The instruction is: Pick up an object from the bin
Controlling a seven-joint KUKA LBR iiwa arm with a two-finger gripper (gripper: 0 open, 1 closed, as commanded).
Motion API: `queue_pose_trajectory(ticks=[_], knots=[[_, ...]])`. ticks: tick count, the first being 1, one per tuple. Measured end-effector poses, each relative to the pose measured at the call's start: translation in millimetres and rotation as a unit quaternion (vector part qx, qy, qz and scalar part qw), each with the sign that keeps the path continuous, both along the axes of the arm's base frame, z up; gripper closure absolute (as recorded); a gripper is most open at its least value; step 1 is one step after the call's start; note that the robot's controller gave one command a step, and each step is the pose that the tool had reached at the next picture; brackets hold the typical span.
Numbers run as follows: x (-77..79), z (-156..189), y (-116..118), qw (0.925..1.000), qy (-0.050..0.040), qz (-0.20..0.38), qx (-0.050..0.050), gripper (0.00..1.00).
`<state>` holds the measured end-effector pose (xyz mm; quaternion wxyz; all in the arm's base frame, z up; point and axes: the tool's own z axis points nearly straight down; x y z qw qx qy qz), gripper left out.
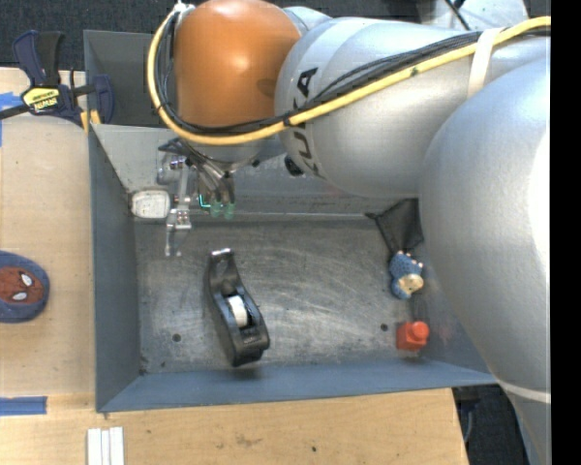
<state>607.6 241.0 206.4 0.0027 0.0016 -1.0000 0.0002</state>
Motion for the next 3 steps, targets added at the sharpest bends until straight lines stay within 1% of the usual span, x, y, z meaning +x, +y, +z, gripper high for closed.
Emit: queue_pose_trajectory(ticks=[1, 2, 3], knots=[[0.1, -88, -76, 0.9995, 0.0018, 0.031, -0.001, 0.00], [-60.1, -63, -99, 0.9992, -0.0076, -0.038, 0.002, 0.00], [-55.4, -75, -93, 0.9994, -0.0167, 0.032, 0.005, 0.00]])
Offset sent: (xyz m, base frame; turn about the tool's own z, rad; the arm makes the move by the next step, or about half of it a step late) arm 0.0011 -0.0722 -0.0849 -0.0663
